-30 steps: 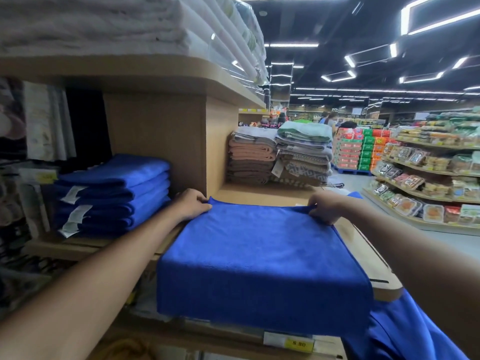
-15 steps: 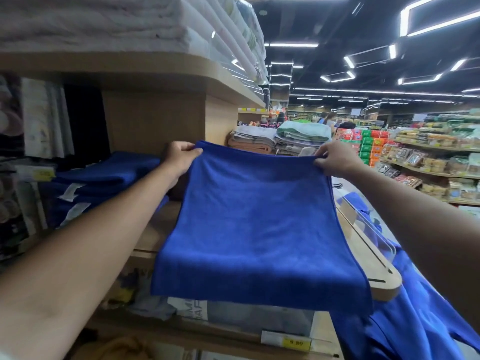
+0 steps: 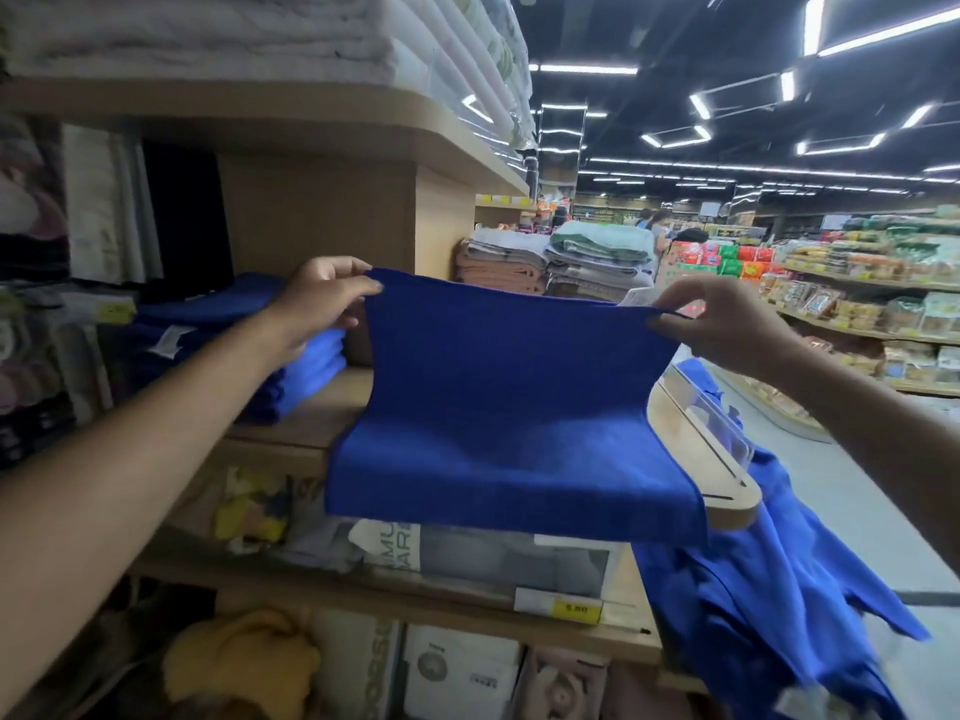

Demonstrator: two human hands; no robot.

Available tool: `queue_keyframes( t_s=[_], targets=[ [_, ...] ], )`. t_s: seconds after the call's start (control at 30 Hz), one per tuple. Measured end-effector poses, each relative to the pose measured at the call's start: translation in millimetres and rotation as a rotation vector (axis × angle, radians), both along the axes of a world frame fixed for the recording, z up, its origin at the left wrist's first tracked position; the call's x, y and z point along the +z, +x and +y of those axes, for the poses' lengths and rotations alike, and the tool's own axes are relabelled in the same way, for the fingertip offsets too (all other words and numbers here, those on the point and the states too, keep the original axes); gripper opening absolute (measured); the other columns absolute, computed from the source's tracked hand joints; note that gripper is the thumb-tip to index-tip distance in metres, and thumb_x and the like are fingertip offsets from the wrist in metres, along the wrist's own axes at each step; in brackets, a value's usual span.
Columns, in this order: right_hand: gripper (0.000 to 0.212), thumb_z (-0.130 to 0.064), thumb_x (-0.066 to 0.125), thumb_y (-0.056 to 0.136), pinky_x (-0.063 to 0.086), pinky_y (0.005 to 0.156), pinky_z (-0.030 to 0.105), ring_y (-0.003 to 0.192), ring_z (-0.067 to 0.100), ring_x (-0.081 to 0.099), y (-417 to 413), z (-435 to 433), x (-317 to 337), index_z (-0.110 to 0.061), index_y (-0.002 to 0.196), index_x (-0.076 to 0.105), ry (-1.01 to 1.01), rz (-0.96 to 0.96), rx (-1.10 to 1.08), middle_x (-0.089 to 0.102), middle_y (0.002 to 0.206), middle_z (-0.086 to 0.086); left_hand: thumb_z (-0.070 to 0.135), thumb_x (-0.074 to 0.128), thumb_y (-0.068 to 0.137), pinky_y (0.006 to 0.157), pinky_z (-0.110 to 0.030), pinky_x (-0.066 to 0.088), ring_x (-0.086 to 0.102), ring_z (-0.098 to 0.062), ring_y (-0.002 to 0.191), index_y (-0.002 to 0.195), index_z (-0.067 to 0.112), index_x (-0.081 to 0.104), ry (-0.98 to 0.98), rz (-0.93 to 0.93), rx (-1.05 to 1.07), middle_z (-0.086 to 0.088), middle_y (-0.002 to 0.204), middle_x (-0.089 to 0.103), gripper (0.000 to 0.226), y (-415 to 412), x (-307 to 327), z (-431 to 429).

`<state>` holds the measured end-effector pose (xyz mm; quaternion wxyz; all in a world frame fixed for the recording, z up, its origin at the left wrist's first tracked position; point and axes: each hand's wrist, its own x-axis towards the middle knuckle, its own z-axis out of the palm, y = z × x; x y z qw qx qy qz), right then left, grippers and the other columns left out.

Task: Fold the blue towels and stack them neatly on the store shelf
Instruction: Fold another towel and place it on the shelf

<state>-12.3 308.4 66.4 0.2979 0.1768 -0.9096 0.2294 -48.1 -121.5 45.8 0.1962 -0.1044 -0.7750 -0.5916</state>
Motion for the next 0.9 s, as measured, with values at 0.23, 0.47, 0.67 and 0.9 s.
queue_keyframes(
  t_s=[0.23, 0.47, 0.67, 0.9],
  targets=[
    [0.009, -0.036, 0.080, 0.084, 0.032, 0.046, 0.013, 0.044, 0.008, 0.047, 106, 6, -44, -0.037, 0.088, 0.071, 0.288, -0.202, 0.233, 0.066, 0.076, -0.015, 0.034, 0.058, 0.077, 0.094, -0.039, 0.047, 0.067, -0.016, 0.111, 0.092, 0.022, 0.077, -0.390, -0.009, -0.296, 0.002, 0.110, 0.076, 0.027, 94, -39, -42],
    [0.009, -0.043, 0.067, 0.092, 0.048, 0.059, 0.034, 0.054, 0.012, 0.056, 88, -46, -65, -0.036, 0.090, 0.072, 0.117, -0.198, 0.138, 0.068, 0.069, 0.001, 0.029, 0.052, 0.094, 0.098, -0.030, 0.049, 0.065, -0.003, 0.106, 0.101, 0.029, 0.075, -0.580, 0.209, -0.015, 0.016, 0.109, 0.073, 0.024, 86, -64, 17],
    [0.052, -0.052, 0.039, 0.103, 0.039, 0.106, 0.041, 0.135, 0.024, 0.046, 39, -132, -100, -0.017, 0.140, 0.050, 0.360, -0.354, -0.017, 0.048, 0.150, 0.002, 0.044, 0.033, 0.104, 0.115, -0.043, 0.034, 0.043, -0.023, 0.140, 0.140, 0.019, 0.049, -1.056, -0.072, 0.016, -0.006, 0.153, 0.046, 0.046, 56, -90, 96],
    [0.113, -0.095, 0.005, 0.070, 0.025, 0.115, 0.047, 0.146, 0.017, 0.031, 34, -106, -124, -0.020, 0.146, 0.042, 0.365, -0.449, -0.210, 0.041, 0.154, -0.005, 0.061, 0.017, 0.101, 0.124, -0.039, 0.004, 0.004, -0.008, 0.155, 0.162, 0.023, 0.009, -1.205, -0.207, -0.029, 0.010, 0.169, 0.005, 0.072, 44, -103, 85]
  ],
)
